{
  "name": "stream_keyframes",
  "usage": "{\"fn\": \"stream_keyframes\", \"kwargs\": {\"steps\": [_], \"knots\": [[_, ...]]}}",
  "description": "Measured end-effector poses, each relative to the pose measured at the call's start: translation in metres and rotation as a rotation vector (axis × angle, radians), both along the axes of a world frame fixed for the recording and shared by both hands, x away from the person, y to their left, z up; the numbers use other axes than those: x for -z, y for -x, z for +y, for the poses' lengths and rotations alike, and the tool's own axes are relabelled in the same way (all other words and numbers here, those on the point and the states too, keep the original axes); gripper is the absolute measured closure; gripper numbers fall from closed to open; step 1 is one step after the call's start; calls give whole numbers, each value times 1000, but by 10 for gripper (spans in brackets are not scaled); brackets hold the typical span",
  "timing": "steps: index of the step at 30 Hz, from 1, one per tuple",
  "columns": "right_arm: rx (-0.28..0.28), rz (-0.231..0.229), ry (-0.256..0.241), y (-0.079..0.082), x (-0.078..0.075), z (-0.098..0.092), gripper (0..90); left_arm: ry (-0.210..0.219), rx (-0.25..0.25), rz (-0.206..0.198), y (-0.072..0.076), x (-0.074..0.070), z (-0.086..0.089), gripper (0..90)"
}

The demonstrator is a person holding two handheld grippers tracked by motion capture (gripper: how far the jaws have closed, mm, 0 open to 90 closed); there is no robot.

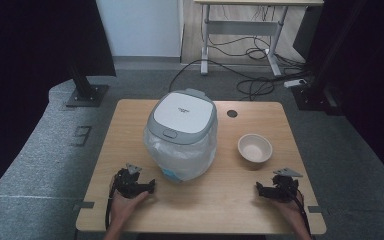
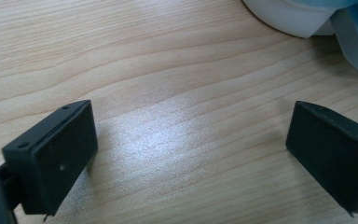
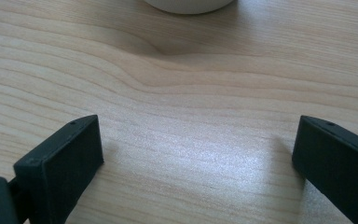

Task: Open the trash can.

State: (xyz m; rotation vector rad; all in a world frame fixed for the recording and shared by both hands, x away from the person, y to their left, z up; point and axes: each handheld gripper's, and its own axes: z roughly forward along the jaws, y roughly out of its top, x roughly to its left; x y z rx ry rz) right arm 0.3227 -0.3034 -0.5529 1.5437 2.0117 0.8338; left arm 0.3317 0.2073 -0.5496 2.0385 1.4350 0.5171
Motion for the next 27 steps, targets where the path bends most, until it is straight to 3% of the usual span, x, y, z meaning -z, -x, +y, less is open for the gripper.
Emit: {"fn": "stream_keyframes", "kwargs": {"steps": [3, 5, 8, 14, 19, 20, 27], "knots": [[-4, 0, 0, -1, 0, -1, 7, 3, 1, -3, 1, -1, 0, 55], [-6, 0, -1, -1, 0, -1, 8, -3, -6, -14, 5, -4, 0, 154], [-6, 0, -1, -1, 0, -1, 9, -1, -3, -17, 7, -5, 1, 176], [-6, 0, -1, -1, 0, -1, 10, 18, -21, -77, 16, -15, 6, 235], [-6, 1, -2, -1, 0, -2, 10, 29, -28, -153, 24, -23, 9, 394], [-7, 0, -1, -1, 0, -2, 10, 38, -21, -171, 26, -25, 9, 458], [-7, 0, -1, -1, 0, -2, 10, 63, 8, -194, 31, -33, 4, 604]]}}
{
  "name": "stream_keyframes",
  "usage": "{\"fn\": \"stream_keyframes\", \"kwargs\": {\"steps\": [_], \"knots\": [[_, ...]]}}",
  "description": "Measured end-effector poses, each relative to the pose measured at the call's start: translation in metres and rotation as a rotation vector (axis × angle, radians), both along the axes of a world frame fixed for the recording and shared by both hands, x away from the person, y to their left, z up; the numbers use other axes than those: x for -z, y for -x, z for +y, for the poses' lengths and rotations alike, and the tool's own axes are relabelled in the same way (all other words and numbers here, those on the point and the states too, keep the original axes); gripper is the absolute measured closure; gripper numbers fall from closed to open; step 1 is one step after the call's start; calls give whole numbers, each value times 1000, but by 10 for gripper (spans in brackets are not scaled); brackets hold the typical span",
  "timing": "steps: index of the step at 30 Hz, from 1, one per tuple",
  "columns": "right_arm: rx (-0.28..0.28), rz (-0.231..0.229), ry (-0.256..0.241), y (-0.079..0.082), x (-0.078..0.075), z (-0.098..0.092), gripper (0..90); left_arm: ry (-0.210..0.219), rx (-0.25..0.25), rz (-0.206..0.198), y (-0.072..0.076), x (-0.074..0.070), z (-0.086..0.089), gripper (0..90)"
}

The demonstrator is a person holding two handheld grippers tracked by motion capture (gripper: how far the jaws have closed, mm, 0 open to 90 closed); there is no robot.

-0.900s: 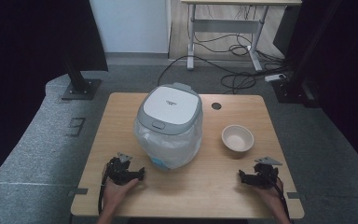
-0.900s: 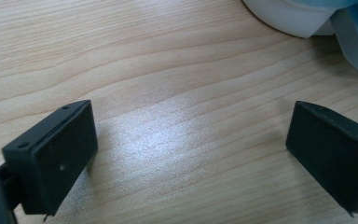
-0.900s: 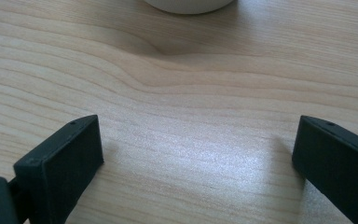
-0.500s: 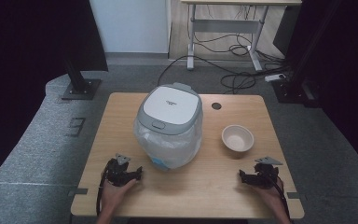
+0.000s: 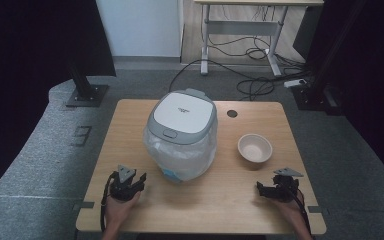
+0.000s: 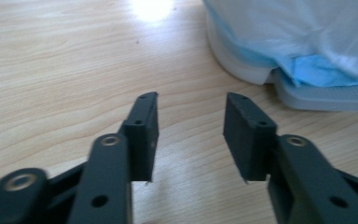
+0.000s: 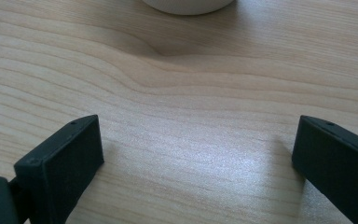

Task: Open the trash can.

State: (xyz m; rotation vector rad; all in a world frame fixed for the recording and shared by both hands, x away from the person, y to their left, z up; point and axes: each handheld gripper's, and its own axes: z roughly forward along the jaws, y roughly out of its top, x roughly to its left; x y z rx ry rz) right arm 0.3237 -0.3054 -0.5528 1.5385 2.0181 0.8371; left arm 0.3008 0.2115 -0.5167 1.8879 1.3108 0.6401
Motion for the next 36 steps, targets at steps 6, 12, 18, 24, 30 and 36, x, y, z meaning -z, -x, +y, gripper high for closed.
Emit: {"fn": "stream_keyframes", "kwargs": {"steps": [6, 12, 18, 24, 30, 36], "knots": [[0, 0, 0, 0, 0, 0, 10, 34, 58, -8, 2, -4, -7, 788], [0, 0, 0, 0, 0, 0, 10, 70, 117, 9, 0, -5, -15, 863], [0, 0, 0, 0, 0, 0, 10, 108, 168, 12, -3, -6, -23, 900], [5, -1, 0, 0, 0, 0, 12, 127, 194, 11, -9, -7, -30, 900], [7, -1, 0, 0, 0, 0, 12, 146, 209, 23, -15, -6, -34, 900], [7, -1, 0, 0, 0, 0, 13, 151, 225, 59, -26, -1, -43, 900]]}}
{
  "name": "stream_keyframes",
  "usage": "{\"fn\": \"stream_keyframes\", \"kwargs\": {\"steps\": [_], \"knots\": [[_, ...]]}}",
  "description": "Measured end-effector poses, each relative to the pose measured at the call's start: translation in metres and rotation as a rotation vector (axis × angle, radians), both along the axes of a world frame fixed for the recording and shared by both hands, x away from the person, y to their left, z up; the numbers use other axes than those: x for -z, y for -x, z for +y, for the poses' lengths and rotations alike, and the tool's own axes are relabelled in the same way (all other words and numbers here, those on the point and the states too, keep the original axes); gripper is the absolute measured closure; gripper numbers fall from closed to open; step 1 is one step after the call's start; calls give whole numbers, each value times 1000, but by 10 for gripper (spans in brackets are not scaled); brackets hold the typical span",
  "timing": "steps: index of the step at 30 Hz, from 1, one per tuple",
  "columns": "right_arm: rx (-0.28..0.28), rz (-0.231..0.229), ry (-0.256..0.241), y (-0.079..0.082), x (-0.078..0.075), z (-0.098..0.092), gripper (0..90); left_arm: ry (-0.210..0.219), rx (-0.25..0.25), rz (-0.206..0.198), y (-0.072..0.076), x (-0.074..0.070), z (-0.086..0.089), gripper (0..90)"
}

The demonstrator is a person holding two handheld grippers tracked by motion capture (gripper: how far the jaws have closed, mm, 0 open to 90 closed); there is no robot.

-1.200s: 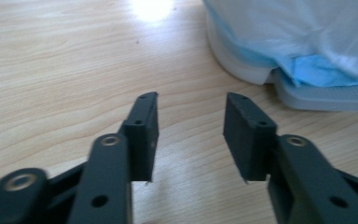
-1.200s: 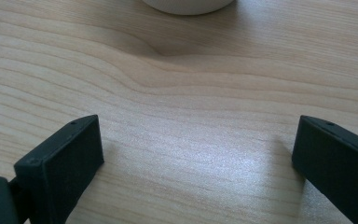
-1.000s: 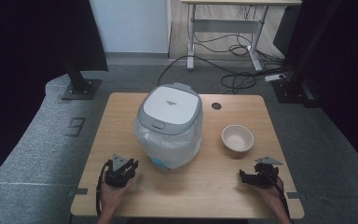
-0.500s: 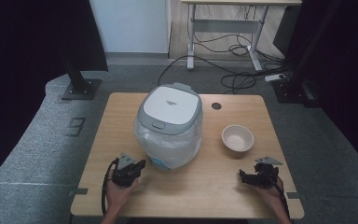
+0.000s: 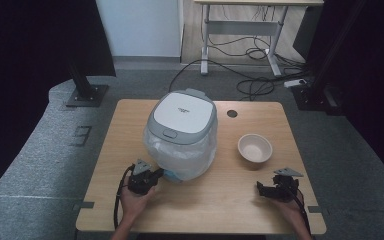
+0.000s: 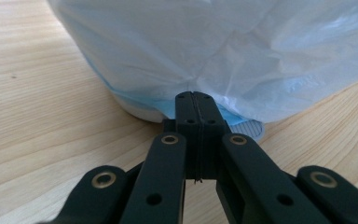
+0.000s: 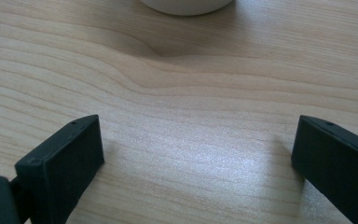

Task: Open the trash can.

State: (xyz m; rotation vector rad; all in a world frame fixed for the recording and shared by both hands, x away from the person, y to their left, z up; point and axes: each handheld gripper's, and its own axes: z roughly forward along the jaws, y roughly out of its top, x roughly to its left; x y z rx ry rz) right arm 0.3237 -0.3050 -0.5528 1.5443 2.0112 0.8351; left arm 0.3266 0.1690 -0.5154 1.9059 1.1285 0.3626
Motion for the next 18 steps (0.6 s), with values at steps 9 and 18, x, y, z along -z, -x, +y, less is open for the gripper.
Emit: {"fn": "stream_keyframes", "kwargs": {"steps": [9, 18], "knots": [[1, -1, 0, 0, 0, 0, 15, -3, 22, 37, -12, 7, -13, 900], [6, -2, 0, 0, 0, 0, 18, -6, 44, 50, -15, 14, -21, 900]]}}
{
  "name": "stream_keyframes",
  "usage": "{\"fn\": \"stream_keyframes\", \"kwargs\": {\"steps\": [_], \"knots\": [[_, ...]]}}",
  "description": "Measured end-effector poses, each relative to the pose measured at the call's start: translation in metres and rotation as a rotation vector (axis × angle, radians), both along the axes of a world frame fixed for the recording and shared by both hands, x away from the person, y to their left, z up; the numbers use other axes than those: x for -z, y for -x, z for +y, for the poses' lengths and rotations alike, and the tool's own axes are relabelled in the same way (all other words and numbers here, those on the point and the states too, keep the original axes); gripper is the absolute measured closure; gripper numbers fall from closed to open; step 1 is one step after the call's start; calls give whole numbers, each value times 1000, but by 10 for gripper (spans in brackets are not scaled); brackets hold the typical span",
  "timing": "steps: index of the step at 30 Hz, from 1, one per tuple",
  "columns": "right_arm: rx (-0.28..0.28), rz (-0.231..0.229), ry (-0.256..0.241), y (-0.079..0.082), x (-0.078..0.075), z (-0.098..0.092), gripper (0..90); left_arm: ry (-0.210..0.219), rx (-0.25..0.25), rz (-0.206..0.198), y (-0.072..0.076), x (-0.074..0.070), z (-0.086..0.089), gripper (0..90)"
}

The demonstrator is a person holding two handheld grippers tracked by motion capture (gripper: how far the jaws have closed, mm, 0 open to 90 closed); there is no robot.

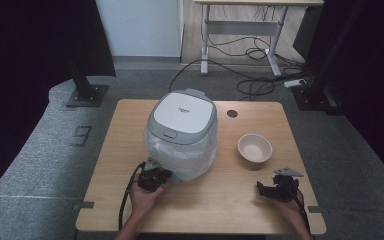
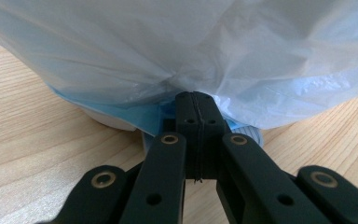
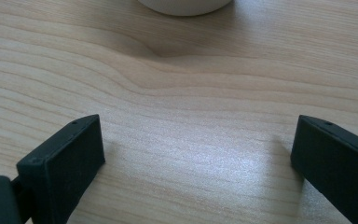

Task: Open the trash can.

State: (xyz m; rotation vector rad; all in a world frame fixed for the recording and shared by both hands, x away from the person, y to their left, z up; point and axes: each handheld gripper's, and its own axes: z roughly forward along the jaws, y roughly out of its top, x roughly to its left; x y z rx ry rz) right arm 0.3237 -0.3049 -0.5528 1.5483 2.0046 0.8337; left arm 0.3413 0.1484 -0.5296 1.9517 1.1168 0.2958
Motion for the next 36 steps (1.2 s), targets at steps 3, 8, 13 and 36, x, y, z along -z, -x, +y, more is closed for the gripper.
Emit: {"fn": "stream_keyframes", "kwargs": {"steps": [3, 8, 13, 36], "knots": [[3, 0, 0, 0, 0, 0, 18, -10, 5, -12, 1, 1, -1, 900], [10, -1, 0, 0, 0, 1, 19, -22, 0, -21, 2, 3, -3, 900], [11, -1, 0, 0, 0, 1, 19, -42, -1, -25, 2, 2, -4, 900], [11, -1, 0, 0, 0, 1, 19, -104, -1, -4, 1, 8, -10, 900]]}}
